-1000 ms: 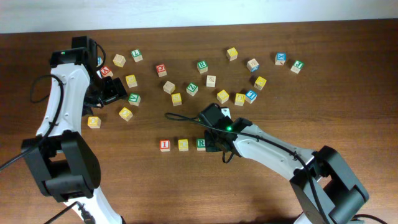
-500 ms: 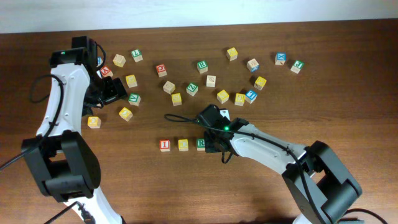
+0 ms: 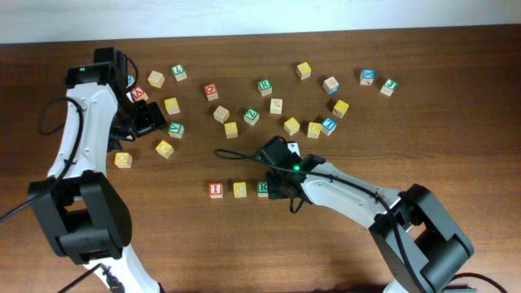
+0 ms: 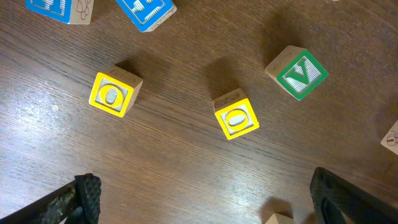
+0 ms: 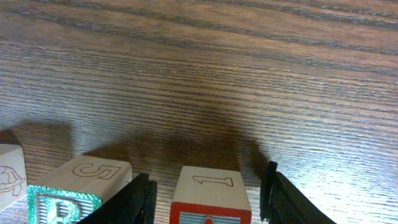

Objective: Spell out ICRA
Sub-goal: 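Carry the A block forward and set it right of R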

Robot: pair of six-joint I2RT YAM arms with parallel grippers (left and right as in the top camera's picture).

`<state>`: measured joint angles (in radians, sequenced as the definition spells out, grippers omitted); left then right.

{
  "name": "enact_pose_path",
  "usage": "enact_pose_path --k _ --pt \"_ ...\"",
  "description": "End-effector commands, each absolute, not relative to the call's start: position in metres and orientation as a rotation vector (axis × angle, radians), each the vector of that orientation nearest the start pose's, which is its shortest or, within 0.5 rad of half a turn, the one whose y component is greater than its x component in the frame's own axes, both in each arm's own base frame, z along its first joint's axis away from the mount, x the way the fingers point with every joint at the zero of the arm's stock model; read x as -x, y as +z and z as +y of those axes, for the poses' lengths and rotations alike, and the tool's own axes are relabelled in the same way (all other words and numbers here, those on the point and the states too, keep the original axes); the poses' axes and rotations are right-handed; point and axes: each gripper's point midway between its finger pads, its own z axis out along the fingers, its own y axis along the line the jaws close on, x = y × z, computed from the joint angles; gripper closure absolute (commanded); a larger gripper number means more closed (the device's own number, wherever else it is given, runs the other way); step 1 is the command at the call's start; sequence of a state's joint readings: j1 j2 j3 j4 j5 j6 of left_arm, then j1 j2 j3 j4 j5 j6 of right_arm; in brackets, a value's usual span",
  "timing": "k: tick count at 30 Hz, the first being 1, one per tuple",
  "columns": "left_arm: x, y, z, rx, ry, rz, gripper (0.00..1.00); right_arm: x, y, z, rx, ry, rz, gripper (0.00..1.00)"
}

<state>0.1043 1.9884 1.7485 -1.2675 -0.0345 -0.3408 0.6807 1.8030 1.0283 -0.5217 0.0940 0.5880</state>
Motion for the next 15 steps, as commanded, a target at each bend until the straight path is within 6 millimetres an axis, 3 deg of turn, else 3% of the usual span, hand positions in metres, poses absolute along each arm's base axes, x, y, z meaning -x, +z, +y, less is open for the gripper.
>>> enact_pose_path --k 1,5,10,14,15 --pt "-0.392 0.107 0.049 0.706 0.053 2.996 0.01 -0.299 0.014 0.220 0.140 0.116 2.838 0.50" --pt "-0.392 0.107 0.049 0.706 0.053 2.996 0.01 -0.303 0.029 0.220 0.160 0.096 2.830 0.48" --pt "-0.392 0.107 0.049 0.706 0.053 2.996 0.01 -0.312 0.065 0.220 0.175 0.097 2.815 0.47" --pt "-0.392 0.107 0.049 0.706 0.053 2.996 0.01 -0.314 0.120 0.220 0.166 0.117 2.786 0.47" --pt "-0.392 0.107 0.049 0.706 0.053 2.996 0.01 -0.313 0.143 0.215 0.149 0.126 2.774 0.48"
